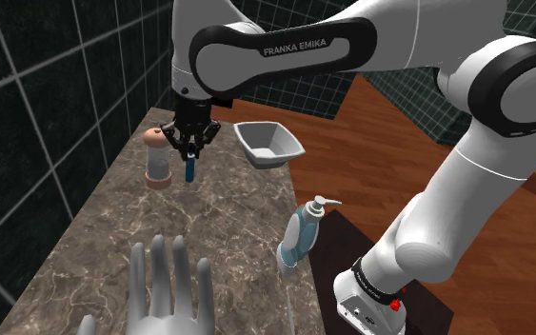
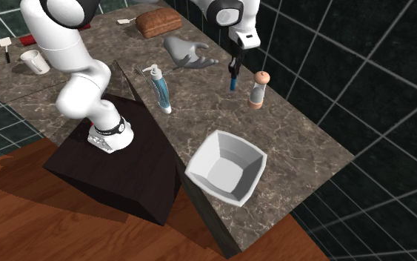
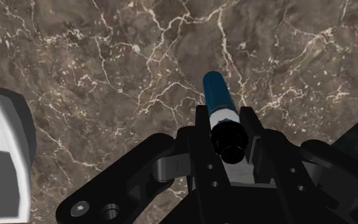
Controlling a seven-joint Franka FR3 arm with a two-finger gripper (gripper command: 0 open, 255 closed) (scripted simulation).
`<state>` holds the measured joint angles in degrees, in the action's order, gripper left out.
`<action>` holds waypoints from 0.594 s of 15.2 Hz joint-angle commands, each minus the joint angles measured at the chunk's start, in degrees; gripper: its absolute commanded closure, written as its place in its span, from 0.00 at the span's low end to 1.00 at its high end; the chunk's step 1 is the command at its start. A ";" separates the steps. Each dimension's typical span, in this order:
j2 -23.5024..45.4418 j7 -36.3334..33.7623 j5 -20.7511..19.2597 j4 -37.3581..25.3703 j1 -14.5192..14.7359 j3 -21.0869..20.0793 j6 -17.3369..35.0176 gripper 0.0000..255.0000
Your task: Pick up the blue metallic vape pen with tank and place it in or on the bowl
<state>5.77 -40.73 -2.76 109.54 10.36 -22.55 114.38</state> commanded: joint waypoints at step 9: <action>-1.44 0.54 0.71 -6.08 -0.09 -0.05 -7.41 1.00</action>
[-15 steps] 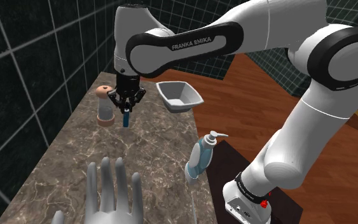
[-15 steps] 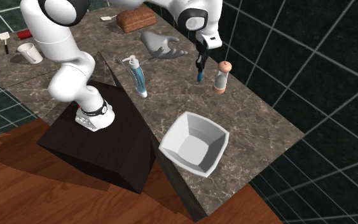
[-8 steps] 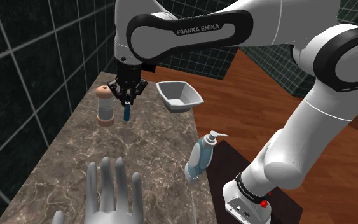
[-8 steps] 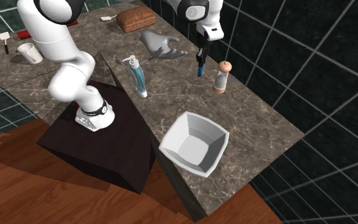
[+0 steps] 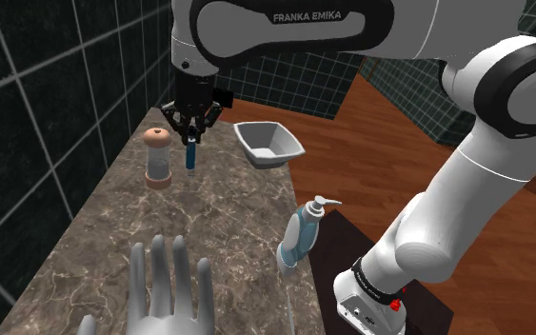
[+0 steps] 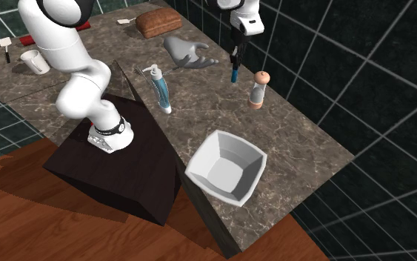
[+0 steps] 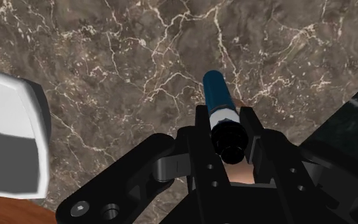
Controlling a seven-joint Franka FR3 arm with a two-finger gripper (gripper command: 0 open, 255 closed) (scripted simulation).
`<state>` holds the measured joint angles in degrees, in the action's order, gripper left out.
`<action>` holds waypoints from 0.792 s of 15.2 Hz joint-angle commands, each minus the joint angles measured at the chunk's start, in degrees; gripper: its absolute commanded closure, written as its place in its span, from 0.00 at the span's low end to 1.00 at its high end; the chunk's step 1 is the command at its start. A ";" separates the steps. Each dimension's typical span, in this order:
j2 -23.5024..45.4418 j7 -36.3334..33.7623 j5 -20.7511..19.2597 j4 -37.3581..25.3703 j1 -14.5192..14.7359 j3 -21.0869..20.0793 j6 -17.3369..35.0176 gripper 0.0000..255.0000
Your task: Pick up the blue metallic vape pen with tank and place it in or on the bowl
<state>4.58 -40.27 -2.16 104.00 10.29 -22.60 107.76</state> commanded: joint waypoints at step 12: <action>-5.87 10.46 2.19 1.24 -5.17 4.66 -4.17 1.00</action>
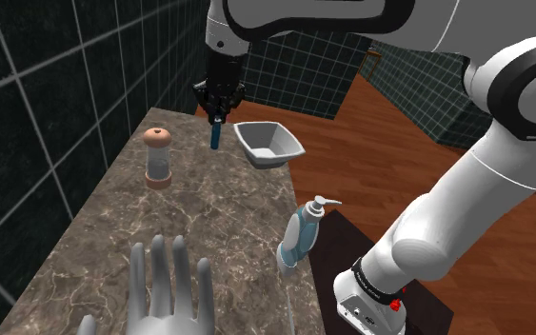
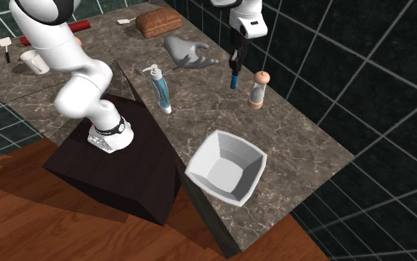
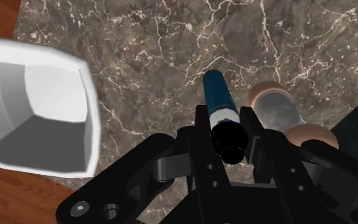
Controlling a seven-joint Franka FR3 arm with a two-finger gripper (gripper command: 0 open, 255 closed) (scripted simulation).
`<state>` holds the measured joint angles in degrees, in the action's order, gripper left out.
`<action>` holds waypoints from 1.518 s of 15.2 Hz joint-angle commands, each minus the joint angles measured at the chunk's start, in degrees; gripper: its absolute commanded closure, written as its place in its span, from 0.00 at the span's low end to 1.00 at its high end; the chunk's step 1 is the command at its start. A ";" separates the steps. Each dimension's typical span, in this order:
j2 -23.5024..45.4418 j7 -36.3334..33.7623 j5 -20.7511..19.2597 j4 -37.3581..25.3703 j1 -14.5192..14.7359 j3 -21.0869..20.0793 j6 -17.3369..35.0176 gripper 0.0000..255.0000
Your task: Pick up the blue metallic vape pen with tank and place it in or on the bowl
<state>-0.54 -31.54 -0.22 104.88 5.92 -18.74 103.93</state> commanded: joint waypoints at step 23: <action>1.47 31.35 -0.36 -4.92 -14.98 16.34 -3.22 1.00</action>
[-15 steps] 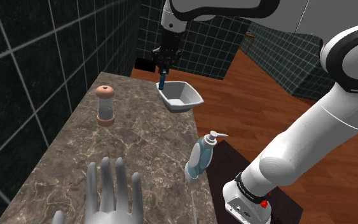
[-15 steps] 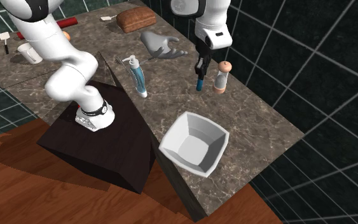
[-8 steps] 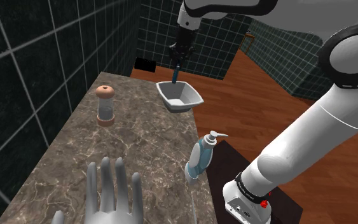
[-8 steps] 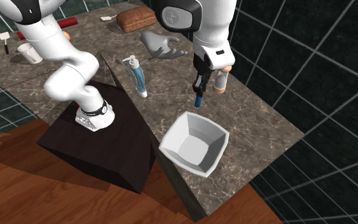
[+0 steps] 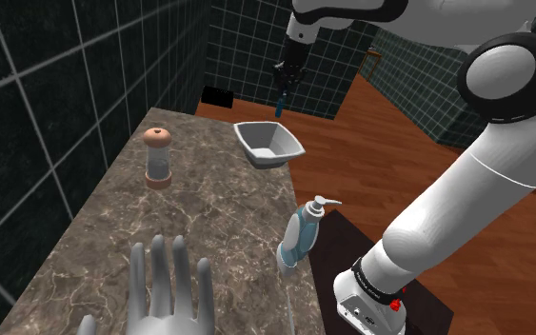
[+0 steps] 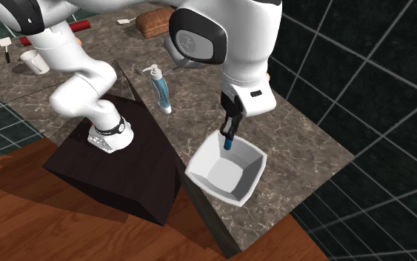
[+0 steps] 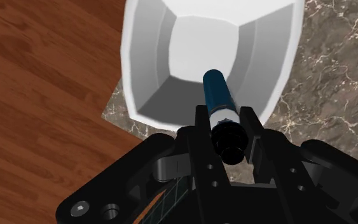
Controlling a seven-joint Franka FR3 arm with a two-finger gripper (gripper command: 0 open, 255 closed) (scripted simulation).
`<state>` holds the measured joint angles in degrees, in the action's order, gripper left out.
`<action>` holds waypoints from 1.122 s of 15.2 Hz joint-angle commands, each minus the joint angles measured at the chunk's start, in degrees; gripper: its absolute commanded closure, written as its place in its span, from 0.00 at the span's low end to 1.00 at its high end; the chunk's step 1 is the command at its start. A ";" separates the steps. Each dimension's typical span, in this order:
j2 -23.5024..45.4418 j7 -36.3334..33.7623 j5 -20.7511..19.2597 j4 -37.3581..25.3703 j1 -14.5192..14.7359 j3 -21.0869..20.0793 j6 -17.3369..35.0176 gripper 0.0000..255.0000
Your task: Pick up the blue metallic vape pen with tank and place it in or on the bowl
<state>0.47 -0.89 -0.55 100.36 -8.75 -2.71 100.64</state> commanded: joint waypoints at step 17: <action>1.91 0.54 -0.14 10.98 -0.32 0.32 12.90 1.00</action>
<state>2.09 -0.32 -0.67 111.03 -9.08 -2.38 112.91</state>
